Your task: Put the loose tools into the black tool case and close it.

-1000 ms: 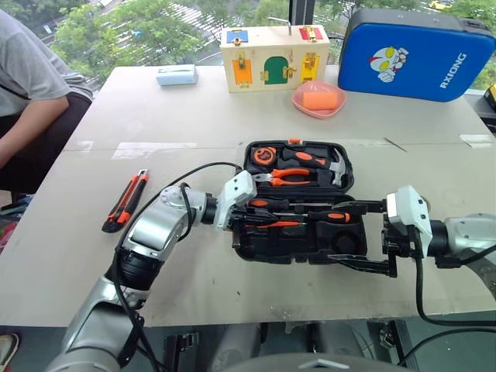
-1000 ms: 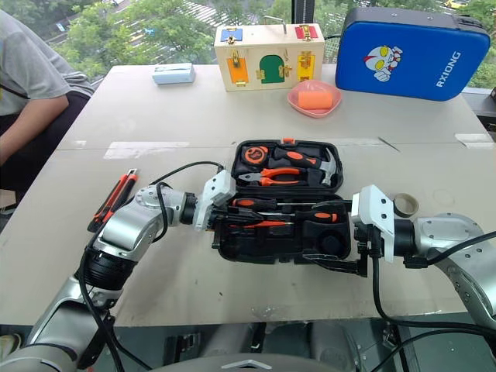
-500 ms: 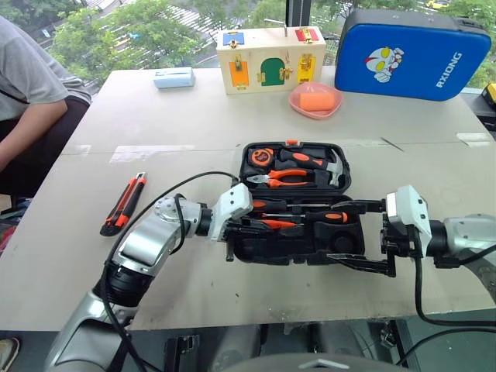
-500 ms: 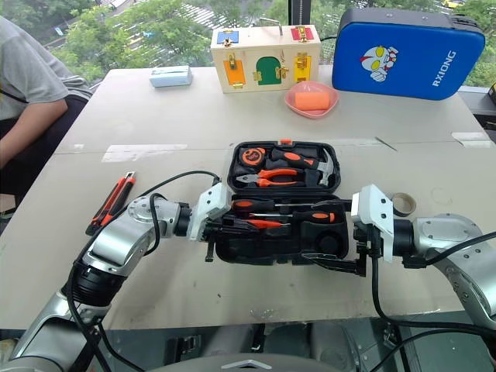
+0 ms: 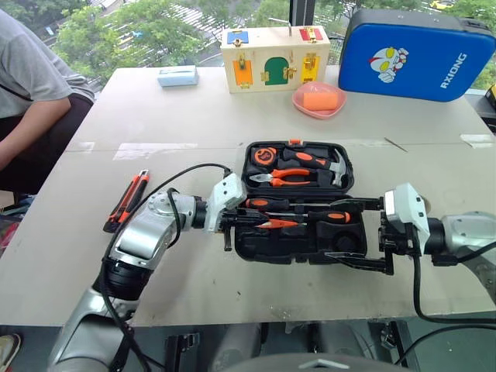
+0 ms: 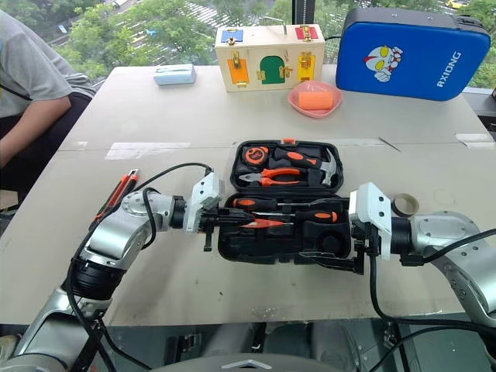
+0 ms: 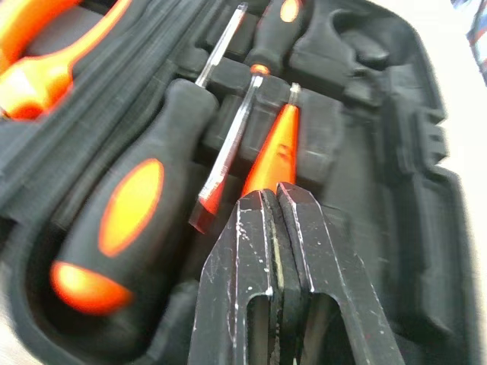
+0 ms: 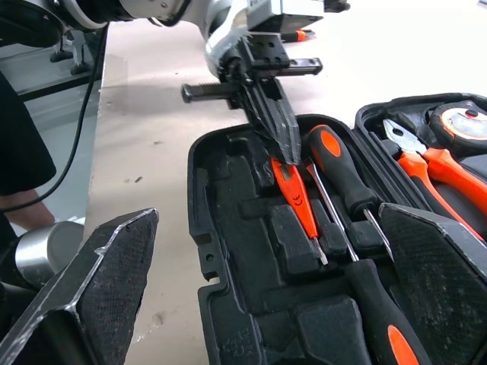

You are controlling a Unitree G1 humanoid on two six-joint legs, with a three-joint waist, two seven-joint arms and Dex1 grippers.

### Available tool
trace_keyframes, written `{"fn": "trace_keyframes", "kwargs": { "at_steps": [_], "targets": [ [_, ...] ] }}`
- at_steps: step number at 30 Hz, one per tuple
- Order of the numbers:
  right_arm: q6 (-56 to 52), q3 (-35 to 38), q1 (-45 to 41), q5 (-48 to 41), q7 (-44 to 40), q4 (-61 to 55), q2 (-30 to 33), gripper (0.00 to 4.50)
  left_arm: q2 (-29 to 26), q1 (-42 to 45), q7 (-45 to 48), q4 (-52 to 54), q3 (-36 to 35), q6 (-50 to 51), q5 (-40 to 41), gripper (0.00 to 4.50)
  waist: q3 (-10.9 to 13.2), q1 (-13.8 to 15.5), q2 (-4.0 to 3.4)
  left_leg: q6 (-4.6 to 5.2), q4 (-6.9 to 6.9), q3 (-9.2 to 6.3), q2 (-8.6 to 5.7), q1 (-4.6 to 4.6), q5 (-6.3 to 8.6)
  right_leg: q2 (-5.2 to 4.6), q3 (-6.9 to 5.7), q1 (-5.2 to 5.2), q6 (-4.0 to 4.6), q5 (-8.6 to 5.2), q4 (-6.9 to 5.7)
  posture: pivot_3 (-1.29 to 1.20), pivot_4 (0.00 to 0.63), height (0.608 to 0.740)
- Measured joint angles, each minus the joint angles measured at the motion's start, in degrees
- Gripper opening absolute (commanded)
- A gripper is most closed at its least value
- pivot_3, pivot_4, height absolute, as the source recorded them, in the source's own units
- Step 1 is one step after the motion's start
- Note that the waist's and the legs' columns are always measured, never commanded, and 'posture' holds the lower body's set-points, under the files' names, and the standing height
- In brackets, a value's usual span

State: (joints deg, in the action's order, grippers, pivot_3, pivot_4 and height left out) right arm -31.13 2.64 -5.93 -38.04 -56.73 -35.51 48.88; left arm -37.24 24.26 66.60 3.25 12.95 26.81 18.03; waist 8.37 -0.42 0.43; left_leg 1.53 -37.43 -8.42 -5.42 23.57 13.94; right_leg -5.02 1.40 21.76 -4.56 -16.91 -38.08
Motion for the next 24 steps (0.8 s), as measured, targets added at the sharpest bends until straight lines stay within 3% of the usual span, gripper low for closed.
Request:
{"fn": "trace_keyframes", "kwargs": {
  "at_steps": [12, 15, 18, 22, 24],
  "targets": [
    [-1.12, 0.03, -0.03, -0.65, 0.96, -0.02, 0.0, 4.5, 1.3, -1.51, -0.01, -0.89, 0.32, -5.58, -1.86, 0.03, -0.01, 0.0, 0.0, 0.0, 0.01, -0.01, 0.0, -0.01, 0.0, -0.01, -0.01, -0.01, 0.0, 0.0, 0.0, 0.0, 0.15, 0.735],
    [-0.98, -0.15, -1.27, -0.53, 0.65, 0.63, -0.08, 4.5, 0.17, -4.38, -0.79, 2.21, -1.67, -3.78, -0.25, 0.96, 0.0, -0.35, 0.0, 0.0, 0.01, 0.0, 0.01, 0.0, 0.0, 0.0, 0.03, 0.02, 0.0, 0.0, -0.01, 0.0, 0.15, 0.735],
    [0.09, -0.56, -4.37, -0.36, -0.68, 2.39, -0.27, 4.5, -3.46, -8.43, -2.07, 7.08, -7.87, 1.55, 3.93, 2.39, 0.01, -0.66, 0.0, 0.0, 0.04, -0.01, 0.05, -0.01, 0.0, 0.03, 0.03, 0.05, 0.0, 0.0, -0.03, 0.0, 0.15, 0.735],
    [0.16, -1.82, -11.94, -1.52, -3.11, 6.48, -2.61, 4.5, -8.76, -19.08, -6.11, 15.25, -24.8, 8.17, 9.46, 4.2, 0.04, -1.3, -0.02, 0.0, 0.13, 0.03, 0.09, 0.0, 0.0, 0.04, 0.08, 0.11, 0.01, -0.01, 0.07, 0.0, 0.15, 0.735],
    [0.06, -2.64, -16.51, -2.86, -5.24, 8.69, -3.89, 4.5, -9.25, -27.28, -9.19, 18.87, -36.04, 12.34, 11.64, 4.44, 0.05, -1.48, -0.04, 0.0, 0.2, 0.03, 0.09, 0.0, 0.0, 0.02, 0.07, 0.1, 0.02, -0.01, 0.11, 0.0, 0.15, 0.735]
  ]
}}
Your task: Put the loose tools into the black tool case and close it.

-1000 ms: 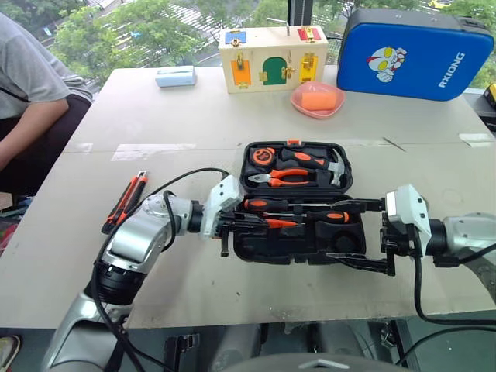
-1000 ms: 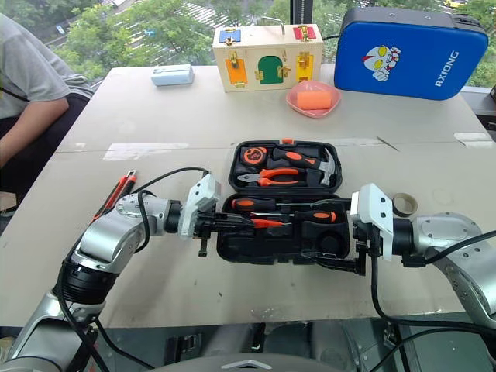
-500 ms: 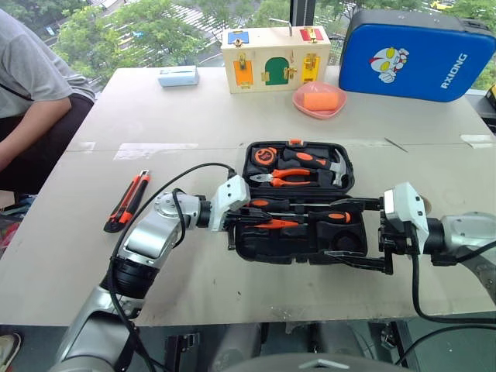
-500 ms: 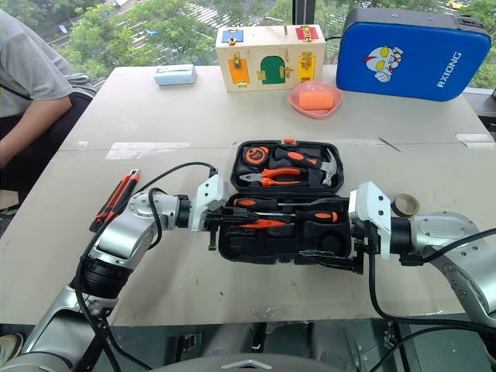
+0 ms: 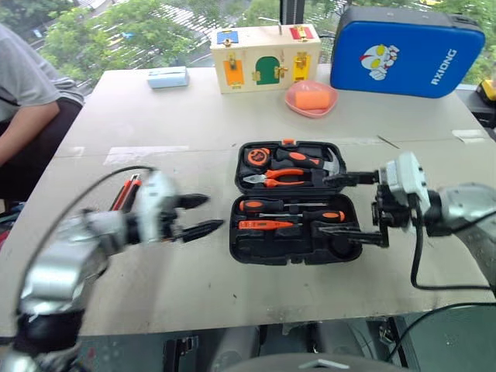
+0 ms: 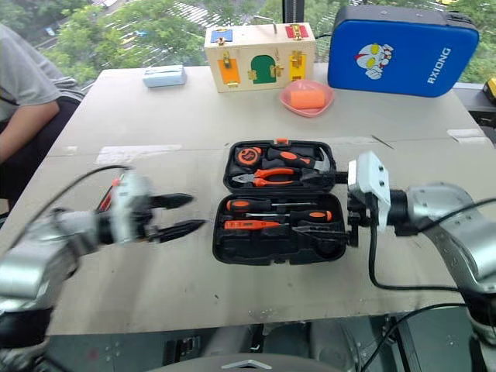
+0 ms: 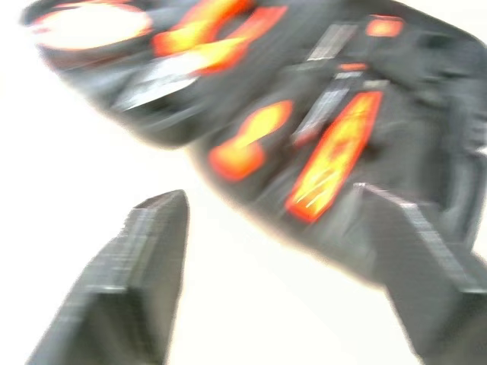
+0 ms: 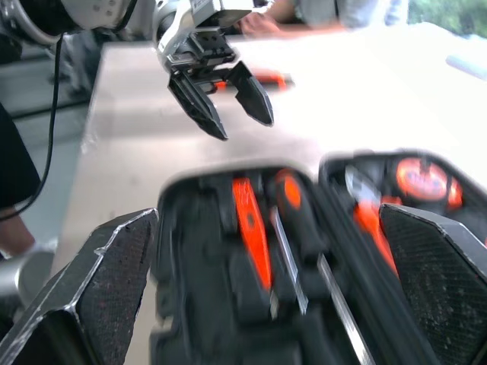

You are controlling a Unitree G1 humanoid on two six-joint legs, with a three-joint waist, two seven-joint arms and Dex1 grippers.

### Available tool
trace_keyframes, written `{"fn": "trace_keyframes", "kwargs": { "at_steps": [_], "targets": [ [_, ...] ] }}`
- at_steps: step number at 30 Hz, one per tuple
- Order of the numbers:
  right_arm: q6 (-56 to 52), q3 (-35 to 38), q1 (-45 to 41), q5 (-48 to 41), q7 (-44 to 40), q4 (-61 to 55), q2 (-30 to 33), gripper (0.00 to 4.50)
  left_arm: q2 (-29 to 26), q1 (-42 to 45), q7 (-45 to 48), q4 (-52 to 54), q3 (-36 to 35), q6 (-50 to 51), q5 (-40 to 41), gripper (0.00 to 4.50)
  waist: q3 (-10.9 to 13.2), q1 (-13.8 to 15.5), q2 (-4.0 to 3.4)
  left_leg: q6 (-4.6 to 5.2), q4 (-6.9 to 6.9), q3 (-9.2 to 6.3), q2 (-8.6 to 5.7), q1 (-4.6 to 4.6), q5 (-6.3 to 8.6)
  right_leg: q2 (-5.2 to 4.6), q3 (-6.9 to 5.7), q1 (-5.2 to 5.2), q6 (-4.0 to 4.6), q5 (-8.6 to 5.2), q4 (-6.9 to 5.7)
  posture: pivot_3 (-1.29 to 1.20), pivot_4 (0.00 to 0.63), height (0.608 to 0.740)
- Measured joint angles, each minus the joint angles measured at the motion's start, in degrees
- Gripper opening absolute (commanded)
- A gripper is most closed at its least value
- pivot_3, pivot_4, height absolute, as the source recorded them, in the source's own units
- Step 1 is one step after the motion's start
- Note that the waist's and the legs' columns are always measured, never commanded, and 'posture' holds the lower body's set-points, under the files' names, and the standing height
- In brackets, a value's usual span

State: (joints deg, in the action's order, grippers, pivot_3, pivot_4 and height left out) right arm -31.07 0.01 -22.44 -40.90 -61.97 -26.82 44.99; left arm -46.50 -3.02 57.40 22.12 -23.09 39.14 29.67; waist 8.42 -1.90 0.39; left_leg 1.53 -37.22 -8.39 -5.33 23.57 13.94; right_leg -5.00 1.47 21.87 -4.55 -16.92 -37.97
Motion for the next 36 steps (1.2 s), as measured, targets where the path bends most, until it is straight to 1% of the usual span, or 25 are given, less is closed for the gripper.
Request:
{"fn": "trace_keyframes", "kwargs": {
  "at_steps": [2, 3, 5, 7, 10, 13, 15, 18, 19, 20, 21, 23, 24, 25, 27, 29, 31, 33, 34, 35, 36],
  "targets": [
    [0.12, -0.81, -2.48, -0.2, -1.86, 1.31, -0.63, 4.5, 0.92, -7.29, -1.77, 2.26, -6.98, 1.52, 0.39, 4.44, 0.0, 0.03, 0.0, 0.0, 0.02, 0.02, 0.0, 0.01, 0.0, -0.01, 0.01, 0.0, 0.0, 0.0, 0.04, 0.0, 0.15, 0.735],
    [0.19, -1.65, -4.05, -0.13, -3.08, 2.5, -1.16, 4.5, 2.41, -12.36, -2.77, 3.32, -11.45, 1.93, 0.39, 4.44, 0.0, 0.01, 0.01, 0.0, 0.02, 0.03, 0.0, 0.0, 0.0, -0.01, 0.03, -0.01, 0.0, 0.0, 0.05, 0.0, 0.15, 0.735],
    [0.67, -3.43, -6.54, 0.25, -5.49, 5.14, -2.66, 4.5, 7.38, -22.37, -4.59, 4.6, -19.81, 1.77, 0.26, 4.44, 0.01, -0.08, 0.02, 0.0, 0.02, 0.06, 0.01, 0.0, 0.01, -0.02, 0.06, -0.01, 0.01, 0.0, 0.07, 0.0, 0.15, 0.735],
    [1.46, -4.65, -7.79, 0.71, -7.57, 7.2, -3.38, 4.5, 11.04, -28.5, -6.09, 4.68, -24.85, 1.57, 0.16, 4.44, 0.02, 0.51, 0.04, 0.01, 0.01, 0.01, 0.01, 0.0, 0.02, -0.05, 0.13, -0.01, 0.02, -0.01, 0.06, 0.0, 0.15, 0.735],
    [2.65, -5.94, -9.5, 1.68, -9.63, 9.02, -4.3, 4.5, 13.12, -31.98, -7.8, 4.6, -28.82, 1.25, 0.17, 4.44, 0.02, 2.34, 0.04, 0.23, 0.0, -0.06, 0.0, -0.01, 0.16, -0.09, 0.05, -0.03, 0.07, 0.02, 0.02, 0.0, 0.15, 0.735],
    [4.08, -6.52, -10.07, 2.68, -11.76, 11.14, -4.92, 4.5, 12.39, -31.41, -9.3, 3.39, -30.41, 0.13, 0.19, 4.44, 0.01, 3.58, 0.05, 0.24, -0.08, -0.05, -0.01, -0.01, 0.16, -0.1, 0.03, -0.07, 0.15, 0.06, 0.0, 0.0, 0.15, 0.735],
    [4.79, -6.76, -9.96, 3.43, -12.66, 12.29, -4.96, 4.5, 9.63, -28.31, -9.88, 0.78, -29.42, -0.07, -0.07, 4.44, 0.0, 3.95, 0.07, 0.23, -0.08, -0.05, -0.02, -0.02, 0.16, -0.08, 0.03, -0.07, 0.17, 0.08, 0.0, 0.0, 0.15, 0.735],
    [5.46, -6.77, -9.42, 4.37, -13.4, 12.53, -4.84, 4.5, 1.83, -20.23, -10.23, -5.85, -24.92, 0.26, -1.07, 4.44, -0.01, 4.13, 0.08, 0.16, -0.06, -0.08, 0.0, -0.04, 0.12, -0.04, -0.01, -0.05, 0.17, 0.09, -0.03, 0.0, 0.15, 0.735],
    [5.53, -6.61, -8.8, 4.48, -13.47, 12.34, -4.67, 4.5, -1.82, -15.79, -10.25, -9.76, -22.02, 0.56, -1.6, 4.44, -0.02, 4.09, 0.07, 0.0, -0.01, -0.08, -0.01, -0.04, 0.03, -0.04, -0.02, -0.04, 0.17, 0.09, -0.03, 0.0, 0.15, 0.735],
    [5.52, -6.62, -8.22, 4.47, -13.47, 11.79, -4.67, 4.5, -4.16, -12.66, -10.36, -12.88, -20.14, 0.6, -2.19, 4.44, -0.03, 3.72, 0.09, -0.02, 0.05, -0.03, 0.0, -0.01, 0.02, -0.02, -0.02, 0.05, 0.16, 0.09, -0.02, 0.0, 0.15, 0.735],
    [5.52, -6.64, -8.1, 4.47, -13.47, 11.7, -4.69, 4.5, -4.63, -12.12, -10.4, -13.53, -19.76, 0.61, -2.4, 4.44, -0.03, 3.5, 0.08, -0.02, 0.05, 0.0, -0.01, -0.01, 0.02, -0.02, -0.02, 0.06, 0.16, 0.09, -0.01, 0.0, 0.15, 0.735],
    [5.12, -5.73, -6.59, 4.44, -12.78, 10.59, -4.04, 4.5, -8.16, -5.4, -10.27, -21.26, -13.92, -0.14, -4.77, 4.44, -0.01, 2.59, 0.03, -0.03, 0.12, 0.14, -0.03, -0.03, 0.01, -0.06, 0.03, 0.15, 0.14, 0.09, 0.0, 0.0, 0.15, 0.735],
    [4.9, -5.57, -6.14, 4.4, -12.11, 9.44, -3.91, 4.5, -9.73, -1.01, -10.0, -26.74, -10.16, -0.92, -6.51, 4.44, -0.02, 2.26, 0.05, -0.04, 0.16, 0.12, 0.01, 0.13, 0.01, -0.02, 0.0, 0.37, 0.14, 0.09, -0.06, 0.0, 0.15, 0.735],
    [4.88, -5.58, -6.13, 4.35, -11.9, 9.06, -3.97, 4.5, -9.93, -0.27, -9.93, -27.89, -9.44, -1.06, -6.94, 4.44, -0.02, 1.89, 0.06, -0.04, 0.16, 0.13, 0.03, 0.19, 0.01, 0.01, 0.02, 0.46, 0.14, 0.09, -0.07, 0.0, 0.15, 0.735],
    [4.14, -4.83, -5.21, 4.06, -10.05, 7.01, -3.82, 4.5, -10.5, 7.05, -8.04, -35.87, -2.89, -2.31, -8.77, 4.44, -0.03, 1.12, 0.05, -0.07, 0.18, 0.13, 0.02, 0.25, -0.01, -0.02, -0.01, 0.57, 0.14, 0.09, -0.15, 0.0, 0.15, 0.735],
    [3.76, -4.53, -4.8, 3.82, -9.24, 5.98, -3.84, 4.5, -10.47, 10.14, -7.15, -39.04, 0.19, -2.79, -9.58, 4.44, -0.03, 0.76, 0.07, -0.08, 0.18, 0.14, 0.01, 0.25, -0.02, -0.03, 0.0, 0.61, 0.14, 0.09, -0.19, 0.0, 0.15, 0.735],
    [2.96, -4.27, -3.87, 3.47, -7.89, 4.19, -3.81, 4.5, -10.43, 15.42, -6.21, -44.55, 4.61, -4.67, -11.6, 4.44, -0.03, 0.67, 0.08, -0.08, 0.15, 0.14, 0.01, 0.26, -0.02, -0.03, -0.02, 0.64, 0.14, 0.09, -0.21, 0.0, 0.15, 0.735],
    [2.25, -4.21, -3.51, 2.99, -6.91, 2.99, -3.78, 4.5, -10.43, 18.08, -6.07, -48.3, 6.7, -6.75, -13.2, 3.95, -0.03, 0.5, 0.08, -0.08, 0.14, 0.18, 0.01, 0.25, -0.02, -0.04, 0.03, 0.67, 0.14, 0.09, -0.26, 0.0, 0.15, 0.735],
    [1.71, -4.12, -3.51, 2.67, -6.09, 2.53, -3.77, 4.5, -10.5, 19.72, -5.94, -50.91, 7.77, -8.19, -14.26, 3.4, -0.04, 0.55, 0.06, -0.08, 0.12, 0.21, -0.01, 0.22, -0.02, -0.07, 0.04, 0.71, 0.14, 0.09, -0.38, 0.0, 0.15, 0.735],
    [1.69, -4.12, -3.51, 2.67, -6.07, 2.53, -3.77, 4.5, -10.5, 19.77, -5.95, -50.97, 7.79, -8.24, -14.3, 3.4, -0.04, 0.56, 0.06, -0.08, 0.12, 0.21, -0.01, 0.22, -0.02, -0.07, 0.04, 0.71, 0.14, 0.09, -0.39, 0.0, 0.15, 0.735],
    [1.47, -4.12, -3.51, 2.64, -5.81, 2.48, -3.71, 4.5, -10.55, 19.95, -5.84, -51.73, 7.94, -8.71, -14.68, 2.86, -0.04, 0.57, 0.06, -0.08, 0.1, 0.21, -0.01, 0.22, -0.02, -0.07, 0.04, 0.72, 0.14, 0.09, -0.42, 0.0, 0.15, 0.735]
  ]
}}
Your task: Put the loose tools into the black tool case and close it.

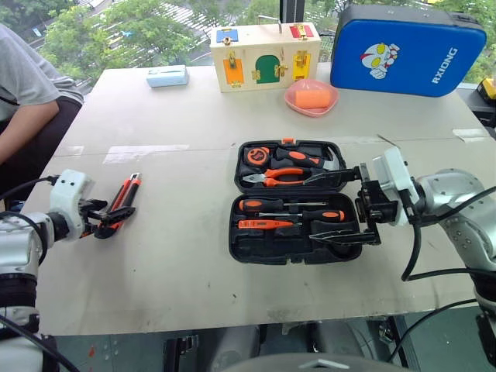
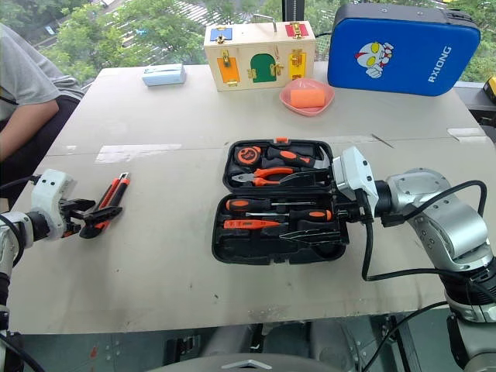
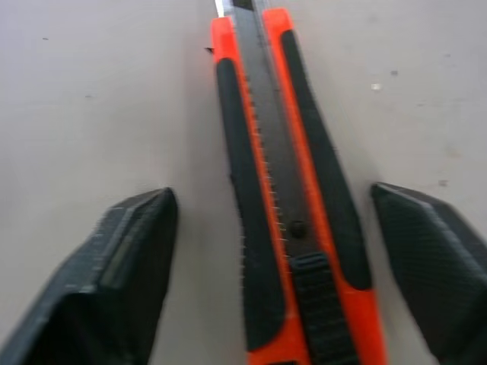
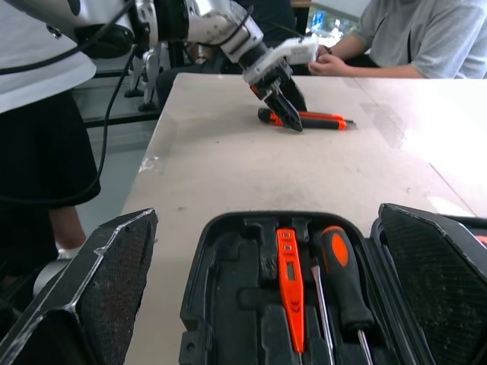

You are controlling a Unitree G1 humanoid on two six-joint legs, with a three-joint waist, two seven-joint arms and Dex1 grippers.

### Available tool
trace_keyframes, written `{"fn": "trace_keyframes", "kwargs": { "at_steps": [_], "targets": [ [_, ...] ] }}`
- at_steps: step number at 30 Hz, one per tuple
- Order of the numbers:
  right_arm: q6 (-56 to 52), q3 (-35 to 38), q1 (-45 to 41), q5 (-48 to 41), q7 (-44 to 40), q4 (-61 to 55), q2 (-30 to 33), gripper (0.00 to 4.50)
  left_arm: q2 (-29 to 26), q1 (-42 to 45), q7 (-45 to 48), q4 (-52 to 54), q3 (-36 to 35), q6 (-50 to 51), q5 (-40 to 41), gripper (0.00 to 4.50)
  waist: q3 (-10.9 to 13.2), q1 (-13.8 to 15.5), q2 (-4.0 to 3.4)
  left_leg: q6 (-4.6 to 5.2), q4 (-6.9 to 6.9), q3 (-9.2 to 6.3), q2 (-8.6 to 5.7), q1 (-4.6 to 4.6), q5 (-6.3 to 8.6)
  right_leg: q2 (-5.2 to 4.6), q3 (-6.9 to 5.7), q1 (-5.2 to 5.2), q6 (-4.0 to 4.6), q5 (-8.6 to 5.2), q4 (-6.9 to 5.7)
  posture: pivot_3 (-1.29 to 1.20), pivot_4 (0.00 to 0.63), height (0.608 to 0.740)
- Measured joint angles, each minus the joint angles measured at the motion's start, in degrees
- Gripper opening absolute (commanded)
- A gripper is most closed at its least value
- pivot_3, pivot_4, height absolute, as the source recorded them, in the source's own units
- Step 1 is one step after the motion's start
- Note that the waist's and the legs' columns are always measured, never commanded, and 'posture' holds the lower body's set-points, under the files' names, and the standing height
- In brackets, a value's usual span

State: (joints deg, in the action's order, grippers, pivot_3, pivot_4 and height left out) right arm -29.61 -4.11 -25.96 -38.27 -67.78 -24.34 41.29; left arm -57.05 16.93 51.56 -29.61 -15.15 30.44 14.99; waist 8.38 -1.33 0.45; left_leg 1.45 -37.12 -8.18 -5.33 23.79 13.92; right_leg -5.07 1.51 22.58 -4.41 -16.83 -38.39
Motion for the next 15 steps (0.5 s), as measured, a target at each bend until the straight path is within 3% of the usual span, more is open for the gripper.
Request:
{"fn": "trace_keyframes", "kwargs": {
  "at_steps": [2, 8, 11, 15],
  "targets": [
    [-0.32, 0.15, 0.0, 0.01, 0.76, -0.06, 0.7, 4.5, -0.57, -0.17, 0.85, -0.9, 0.0, -0.96, -0.27, 1.89, 0.0, 0.02, 0.0, 0.0, -0.04, 0.05, 0.0, 0.0, 0.0, -0.01, 0.06, 0.02, 0.0, 0.0, -0.07, 0.0, 0.15, 0.735],
    [-0.32, 0.97, 0.34, 0.03, 0.75, -0.47, 3.03, 4.5, -1.2, -1.69, 3.49, 1.31, -0.19, -0.94, 0.33, 1.86, 0.0, 0.0, 0.0, 0.01, -0.04, 0.12, 0.0, 0.01, 0.0, -0.03, 0.11, 0.11, 0.0, 0.0, -0.13, 0.0, 0.15, 0.735],
    [-0.17, 2.75, 3.15, 0.16, -0.06, -1.4, 6.13, 4.5, -1.83, -3.96, 10.1, 13.52, 0.48, 1.66, 4.63, 1.86, 0.11, 0.89, 0.23, 0.0, -0.19, -0.07, 0.01, 0.23, 0.0, -0.07, 0.06, 0.13, 0.0, 0.0, -0.13, 0.0, 0.15, 0.735],
    [0.33, 5.65, 9.59, 0.01, -2.24, -4.15, 10.61, 4.5, -4.62, 3.68, 17.69, 35.65, 4.2, 9.61, 14.54, 1.85, 0.17, 2.06, 0.37, 0.01, -0.29, -0.02, -0.01, 0.3, 0.01, -0.1, 0.11, 0.08, -0.01, 0.0, -0.08, 0.0, 0.15, 0.735]
  ]
}}
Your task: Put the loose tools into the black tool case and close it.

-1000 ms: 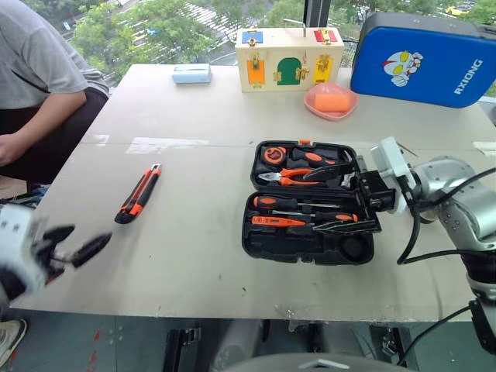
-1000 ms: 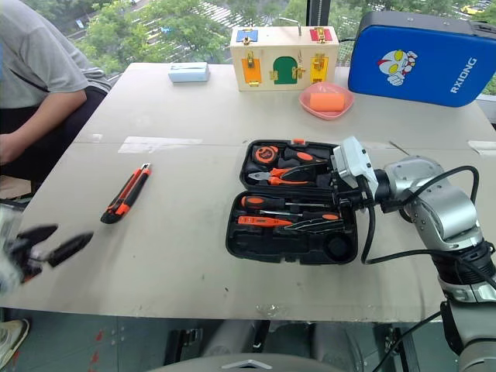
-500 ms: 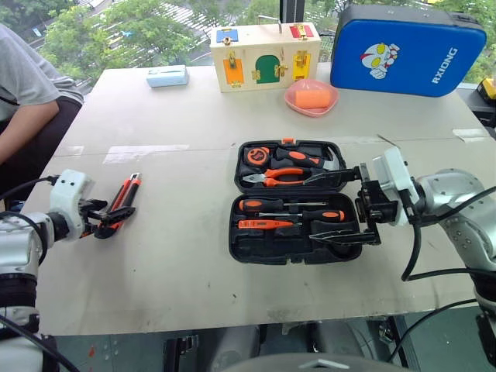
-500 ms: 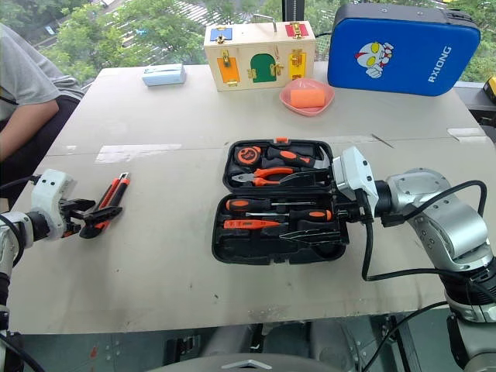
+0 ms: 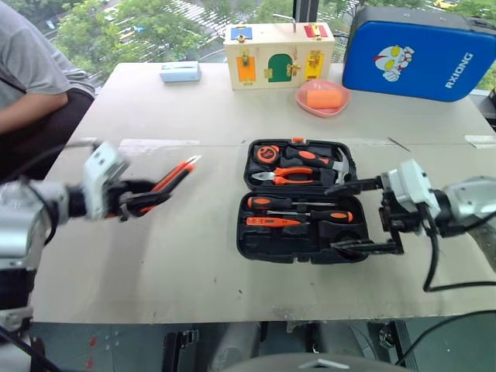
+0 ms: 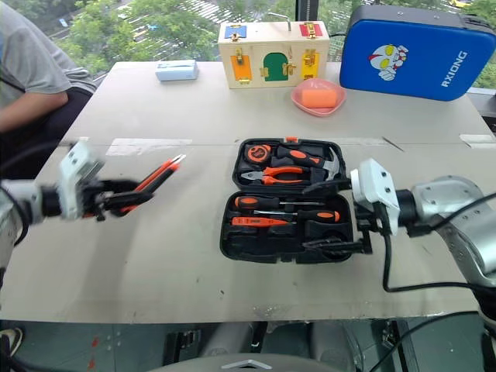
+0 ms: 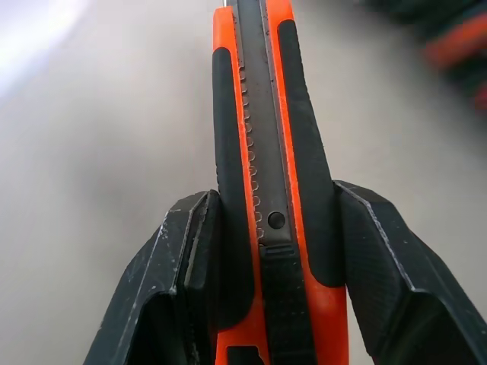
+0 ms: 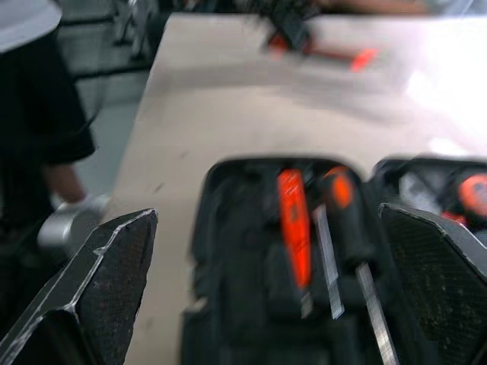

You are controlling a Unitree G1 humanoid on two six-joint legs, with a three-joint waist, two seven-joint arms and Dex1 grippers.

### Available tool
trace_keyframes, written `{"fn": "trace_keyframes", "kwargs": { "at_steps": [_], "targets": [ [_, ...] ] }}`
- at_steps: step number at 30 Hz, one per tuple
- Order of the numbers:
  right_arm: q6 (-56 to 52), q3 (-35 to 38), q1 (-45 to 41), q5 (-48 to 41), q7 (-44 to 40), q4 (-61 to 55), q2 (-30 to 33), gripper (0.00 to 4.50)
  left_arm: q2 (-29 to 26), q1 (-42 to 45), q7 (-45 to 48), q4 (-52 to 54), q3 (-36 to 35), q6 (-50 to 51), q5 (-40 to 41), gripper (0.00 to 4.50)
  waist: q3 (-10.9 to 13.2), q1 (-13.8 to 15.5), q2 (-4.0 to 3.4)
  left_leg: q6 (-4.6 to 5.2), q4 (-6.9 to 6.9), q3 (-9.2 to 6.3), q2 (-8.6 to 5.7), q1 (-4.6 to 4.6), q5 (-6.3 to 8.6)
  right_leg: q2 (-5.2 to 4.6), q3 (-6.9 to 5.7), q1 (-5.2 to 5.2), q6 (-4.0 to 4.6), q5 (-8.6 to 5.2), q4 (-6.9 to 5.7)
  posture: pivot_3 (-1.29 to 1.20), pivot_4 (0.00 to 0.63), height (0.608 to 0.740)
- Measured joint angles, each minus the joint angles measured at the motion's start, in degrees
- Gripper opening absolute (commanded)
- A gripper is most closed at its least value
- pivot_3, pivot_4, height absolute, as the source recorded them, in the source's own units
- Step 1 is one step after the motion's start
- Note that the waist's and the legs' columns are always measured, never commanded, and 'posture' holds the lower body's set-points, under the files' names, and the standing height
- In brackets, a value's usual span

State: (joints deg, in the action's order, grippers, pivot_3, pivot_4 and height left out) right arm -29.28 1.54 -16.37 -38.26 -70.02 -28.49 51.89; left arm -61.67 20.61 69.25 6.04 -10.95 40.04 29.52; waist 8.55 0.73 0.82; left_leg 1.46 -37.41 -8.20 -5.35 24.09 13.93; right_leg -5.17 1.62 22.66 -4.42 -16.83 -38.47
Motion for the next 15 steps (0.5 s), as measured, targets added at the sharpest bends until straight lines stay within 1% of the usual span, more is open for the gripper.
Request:
{"fn": "trace_keyframes", "kwargs": {
  "at_steps": [2, 3, 5, 6, 9, 13, 15],
  "targets": [
    [-0.04, 0.89, 1.95, -0.19, -0.13, -0.93, 0.72, 4.5, -0.05, 4.74, 2.13, 6.54, 3.55, 2.91, 2.92, 1.85, -0.01, -0.14, -0.03, 0.01, 0.01, 0.11, -0.01, -0.13, 0.0, 0.02, -0.01, -0.09, -0.01, 0.0, -0.08, 0.0, 0.15, 0.735],
    [-0.12, 1.73, 3.2, -0.3, -0.05, -1.68, 1.31, 4.5, 0.34, 7.37, 3.74, 10.12, 7.15, 4.4, 4.28, 1.85, -0.02, -0.26, -0.08, 0.01, 0.05, 0.2, -0.01, -0.22, 0.0, 0.04, 0.02, -0.09, -0.01, 0.0, -0.14, 0.0, 0.15, 0.735],
    [-0.53, 3.39, 5.58, -0.59, 0.59, -2.89, 1.98, 4.5, 3.03, 11.41, 6.44, 13.11, 15.21, 5.39, 4.13, 1.85, -0.03, -0.73, -0.11, 0.01, 0.07, 0.26, 0.04, -0.27, 0.0, 0.14, 0.07, -0.08, -0.01, -0.01, -0.22, 0.0, 0.15, 0.735],
    [-0.61, 4.28, 6.91, -0.7, 1.02, -3.35, 2.2, 4.5, 4.82, 13.13, 7.33, 13.28, 19.6, 5.39, 3.04, 1.85, -0.02, -0.95, -0.09, 0.01, 0.06, 0.26, 0.05, -0.27, 0.0, 0.17, 0.05, -0.07, -0.01, -0.01, -0.26, 0.0, 0.15, 0.735],
    [-0.65, 5.88, 9.36, -0.71, 2.17, -4.87, 2.39, 4.5, 8.33, 16.26, 8.79, 12.44, 28.74, 4.67, -0.56, 1.85, 0.02, -1.62, -0.04, 0.01, 0.05, 0.28, 0.06, -0.25, -0.01, 0.22, 0.08, -0.06, -0.01, -0.02, -0.27, 0.0, 0.15, 0.735],
    [-1.58, 7.7, 11.85, -1.04, 4.53, -6.96, 2.45, 4.5, 11.49, 19.39, 10.06, 8.97, 35.13, 1.37, -5.97, 1.85, 0.02, -1.49, -0.04, 0.01, 0.01, 0.29, 0.05, -0.25, -0.01, 0.24, 0.06, -0.06, -0.02, -0.02, -0.27, 0.0, 0.15, 0.735],
    [-2.07, 8.63, 13.38, -1.57, 6.43, -8.67, 2.43, 4.5, 14.17, 20.13, 10.51, 6.34, 38.23, -0.24, -8.68, 1.85, 0.02, -1.3, -0.03, 0.02, -0.04, 0.29, 0.04, -0.25, -0.01, 0.26, 0.05, -0.08, -0.03, -0.02, -0.28, 0.0, 0.15, 0.735]
  ]
}}
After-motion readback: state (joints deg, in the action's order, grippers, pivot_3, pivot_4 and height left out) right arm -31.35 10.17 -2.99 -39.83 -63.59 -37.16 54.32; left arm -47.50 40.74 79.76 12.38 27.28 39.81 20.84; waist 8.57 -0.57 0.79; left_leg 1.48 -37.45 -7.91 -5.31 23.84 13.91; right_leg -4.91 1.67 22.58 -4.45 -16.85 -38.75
